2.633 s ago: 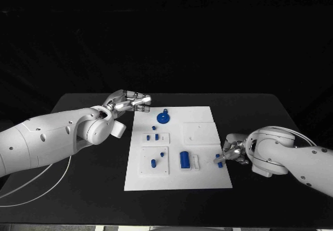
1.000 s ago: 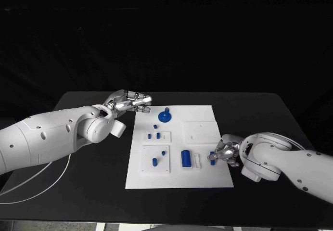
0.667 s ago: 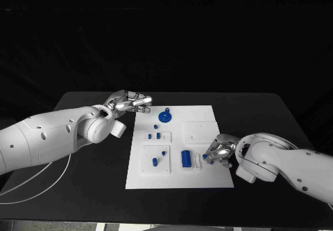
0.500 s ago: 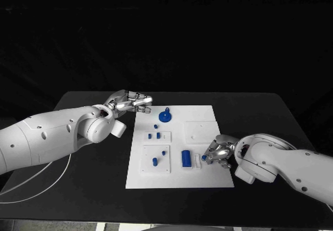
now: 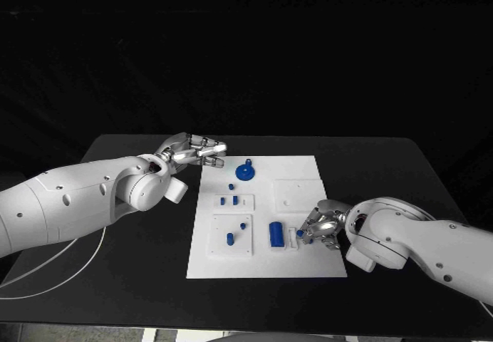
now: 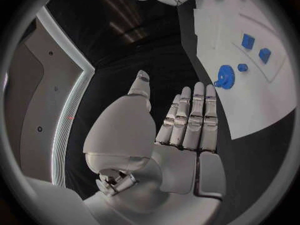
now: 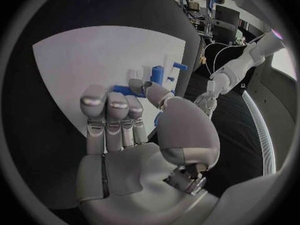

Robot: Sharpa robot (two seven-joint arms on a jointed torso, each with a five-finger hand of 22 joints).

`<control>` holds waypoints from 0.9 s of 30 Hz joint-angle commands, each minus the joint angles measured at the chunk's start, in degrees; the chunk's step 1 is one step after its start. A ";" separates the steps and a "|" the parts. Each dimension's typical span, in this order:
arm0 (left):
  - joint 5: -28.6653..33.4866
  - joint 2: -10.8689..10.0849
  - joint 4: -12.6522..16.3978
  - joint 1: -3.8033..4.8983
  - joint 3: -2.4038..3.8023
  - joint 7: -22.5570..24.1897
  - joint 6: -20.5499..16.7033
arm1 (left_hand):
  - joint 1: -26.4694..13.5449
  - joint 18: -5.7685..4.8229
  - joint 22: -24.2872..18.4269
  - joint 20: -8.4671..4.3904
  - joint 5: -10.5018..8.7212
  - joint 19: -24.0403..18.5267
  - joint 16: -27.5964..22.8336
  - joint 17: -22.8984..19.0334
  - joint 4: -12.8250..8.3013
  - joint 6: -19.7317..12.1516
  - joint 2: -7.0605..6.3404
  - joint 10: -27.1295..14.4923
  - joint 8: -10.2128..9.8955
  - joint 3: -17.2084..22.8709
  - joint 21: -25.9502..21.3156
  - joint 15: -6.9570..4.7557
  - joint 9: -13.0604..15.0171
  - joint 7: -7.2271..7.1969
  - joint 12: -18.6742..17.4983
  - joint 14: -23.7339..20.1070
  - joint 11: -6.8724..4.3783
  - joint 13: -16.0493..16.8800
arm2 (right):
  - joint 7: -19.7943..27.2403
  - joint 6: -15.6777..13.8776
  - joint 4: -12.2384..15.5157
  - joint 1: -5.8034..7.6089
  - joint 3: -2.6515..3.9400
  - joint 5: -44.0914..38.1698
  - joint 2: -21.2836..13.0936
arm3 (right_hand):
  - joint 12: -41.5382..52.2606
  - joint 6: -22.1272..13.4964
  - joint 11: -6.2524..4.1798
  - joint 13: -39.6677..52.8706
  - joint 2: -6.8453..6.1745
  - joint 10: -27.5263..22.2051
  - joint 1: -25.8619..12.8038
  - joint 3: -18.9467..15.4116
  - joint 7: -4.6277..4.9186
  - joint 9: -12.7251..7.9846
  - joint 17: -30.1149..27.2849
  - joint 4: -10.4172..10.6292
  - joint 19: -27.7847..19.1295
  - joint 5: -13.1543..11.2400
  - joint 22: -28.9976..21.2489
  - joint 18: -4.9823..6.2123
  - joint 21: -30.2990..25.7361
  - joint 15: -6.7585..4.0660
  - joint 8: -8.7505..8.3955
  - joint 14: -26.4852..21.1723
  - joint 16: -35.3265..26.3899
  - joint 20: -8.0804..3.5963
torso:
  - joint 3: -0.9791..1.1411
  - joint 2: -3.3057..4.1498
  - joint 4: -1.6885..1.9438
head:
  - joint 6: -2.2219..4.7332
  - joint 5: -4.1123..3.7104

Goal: Assemble the parts on the task board

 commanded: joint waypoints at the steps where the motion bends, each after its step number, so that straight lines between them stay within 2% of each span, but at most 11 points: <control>1: -0.32 -0.02 0.17 0.02 0.03 0.14 0.82 | 0.10 -0.99 0.07 0.08 -0.35 0.36 -0.08 0.04 0.34 -0.31 -0.48 -0.40 -0.25 -0.01 -0.25 0.10 -0.09 0.08 -0.01 0.00 -0.14 0.07 | -0.61 1.16 -0.02 -0.07 -0.02 -1.03 0.23 | -0.37 0.51 -0.12 -0.07 1.02 -0.22 0.12 -3.65 0.00 0.08 -0.09 0.38 2.38 -2.27 5.08 -0.76 -0.63 -0.12 0.08 0.14 -0.33 -0.26 | 0.02 0.03 -0.03 | -0.03 0.11; 2: -0.33 -0.02 0.18 0.02 0.03 0.12 0.82 | 0.10 -0.99 0.07 0.08 -0.35 0.36 -0.08 0.04 0.34 -0.31 -0.48 -0.40 -0.25 -0.01 -0.25 0.10 -0.09 0.08 -0.01 0.00 -0.14 0.07 | -0.70 1.16 -0.02 -0.06 -0.02 -1.49 0.29 | -0.32 0.69 -0.16 -0.04 1.21 -0.19 0.09 -4.50 -0.09 0.10 -0.08 0.59 2.43 -3.48 5.06 -0.79 -0.74 -0.12 0.09 0.18 -0.31 -0.25 | 0.02 0.04 -0.03 | -0.03 0.14; 5: -0.34 -0.03 0.18 0.02 0.03 0.09 0.81 | 0.10 -0.99 0.07 0.08 -0.35 0.36 -0.08 0.04 0.34 -0.31 -0.48 -0.40 -0.25 -0.01 -0.25 0.10 -0.09 0.08 -0.01 0.00 -0.14 0.07 | -0.91 1.14 -0.04 -0.05 -0.02 -2.27 0.44 | -0.25 2.22 -0.49 -0.05 1.80 0.00 -0.05 -8.57 -0.91 0.31 -0.16 2.10 2.54 -12.20 4.94 -0.91 -1.05 -0.16 0.20 0.27 -0.36 -0.23 | 0.02 0.05 -0.01 | -0.09 0.15; 6: -0.35 -0.03 0.18 0.02 0.03 0.07 0.82 | 0.10 -0.99 0.07 0.08 -0.35 0.36 -0.08 0.04 0.34 -0.31 -0.48 -0.40 -0.25 -0.01 -0.25 0.10 -0.09 0.08 -0.01 0.00 -0.14 0.07 | -1.01 1.11 -0.03 -0.04 -0.02 -2.63 0.52 | -0.33 2.64 -0.61 -0.10 2.09 0.00 0.14 -10.52 -1.23 0.30 -0.20 2.86 2.59 -14.34 4.88 -0.98 -1.21 -0.20 0.13 0.30 -0.40 -0.28 | 0.02 0.05 -0.01 | -0.09 0.15; 9: -0.37 -0.03 0.18 0.02 0.03 0.01 0.82 | 0.10 -0.99 0.07 0.08 -0.35 0.36 -0.08 0.04 0.34 -0.31 -0.48 -0.40 -0.25 -0.01 -0.25 0.10 -0.09 0.08 -0.01 0.00 -0.14 0.07 | -1.44 1.08 -0.04 0.00 -0.02 -3.74 0.77 | -0.47 3.39 -0.78 -0.25 2.66 0.08 0.99 -14.38 -1.79 0.17 -0.26 4.63 2.73 -18.70 4.81 -1.19 -1.62 -0.35 0.09 0.34 -0.47 -0.44 | 0.02 0.04 -0.03 | -0.08 0.18; 11: -0.39 -0.03 0.19 0.02 0.03 -0.03 0.82 | 0.10 -0.99 0.07 0.08 -0.35 0.36 -0.08 0.04 0.34 -0.31 -0.48 -0.40 -0.25 -0.01 -0.25 0.10 -0.09 0.08 -0.01 0.00 -0.14 0.07 | -1.86 1.13 -0.07 0.04 -0.02 -4.37 0.92 | -0.80 3.62 -0.85 -0.53 2.81 0.17 0.52 -15.66 -2.05 0.08 -0.29 6.40 2.78 -23.19 4.79 -1.28 -1.88 -0.38 0.08 0.35 -0.51 -0.49 | 0.01 0.04 -0.01 | -0.09 0.23; 12: -0.41 -0.04 0.20 0.02 0.03 -0.04 0.83 | 0.10 -0.99 0.07 0.08 -0.35 0.36 -0.08 0.04 0.34 -0.31 -0.48 -0.40 -0.25 -0.01 -0.25 0.10 -0.09 0.08 -0.01 0.00 -0.14 0.07 | -2.05 1.22 -0.08 0.05 -0.02 -4.61 0.97 | -0.87 3.68 -0.89 -0.64 2.65 0.25 0.86 -15.96 -2.10 0.03 -0.35 7.24 2.83 -23.82 4.80 -1.34 -2.02 -0.40 0.07 0.33 -0.59 -0.53 | 0.00 0.03 -0.01 | -0.09 0.25; 13: -0.44 -0.04 0.21 0.02 0.03 -0.07 0.83 | 0.10 -0.99 0.07 0.08 -0.35 0.36 -0.08 0.04 0.34 -0.31 -0.48 -0.40 -0.25 -0.01 -0.25 0.10 -0.09 0.08 -0.01 0.00 -0.14 0.07 | -2.26 1.37 -0.10 0.07 -0.02 -4.86 1.03 | -0.97 3.84 -0.90 -0.73 2.52 0.28 0.64 -16.28 -2.17 0.03 -0.31 8.12 2.84 -25.43 4.79 -1.37 -2.14 -0.42 0.09 0.36 -0.55 -0.55 | 0.01 0.02 0.00 | -0.10 0.27; 16: -0.50 -0.07 0.23 0.02 0.03 -0.12 0.83 | 0.10 -0.99 0.07 0.08 -0.35 0.36 -0.08 0.04 0.34 -0.31 -0.48 -0.40 -0.25 -0.01 -0.25 0.10 -0.09 0.08 -0.01 0.00 -0.14 0.07 | -2.80 1.87 -0.15 0.10 -0.03 -5.30 1.18 | -1.20 4.04 -0.88 -1.03 1.50 0.30 1.25 -16.37 -2.11 0.00 -0.34 11.47 2.95 -27.47 4.89 -1.46 -2.61 -0.48 0.14 0.39 -0.64 -0.60 | 0.01 0.02 0.01 | -0.10 0.31; 23: -0.55 -0.10 0.25 0.02 0.03 -0.30 0.85 | 0.26 -0.97 0.06 0.10 -0.40 0.36 -0.08 0.04 0.59 -0.41 -0.61 -0.48 -0.26 -0.01 -0.28 0.12 -0.09 0.10 -0.01 -0.10 -0.12 0.07 | -3.39 2.85 -0.35 0.21 -0.03 -5.71 1.74 | -1.26 4.10 -0.89 -1.24 0.13 0.26 1.81 -16.19 -2.21 -0.03 -0.29 14.43 3.11 -28.25 5.09 -1.51 -3.06 -0.45 0.05 0.38 -0.75 -0.60 | 0.01 0.03 -0.03 | -0.10 0.48; 27: -0.59 -0.09 0.25 0.02 0.02 -0.48 0.94 | 0.31 -0.96 0.06 0.12 -0.37 0.33 -0.10 0.03 0.78 -0.46 -0.71 -0.55 -0.26 0.00 -0.30 0.16 -0.09 0.10 -0.02 -0.19 -0.11 0.06 | -3.45 3.30 -0.50 0.31 -0.03 -5.74 2.04 | -1.24 4.10 -0.88 -1.24 0.10 0.28 1.71 -16.24 -2.20 -0.03 -0.28 14.57 3.07 -28.31 5.10 -1.51 -3.03 -0.43 0.07 0.37 -0.75 -0.61 | 0.05 0.04 0.00 | -0.11 0.56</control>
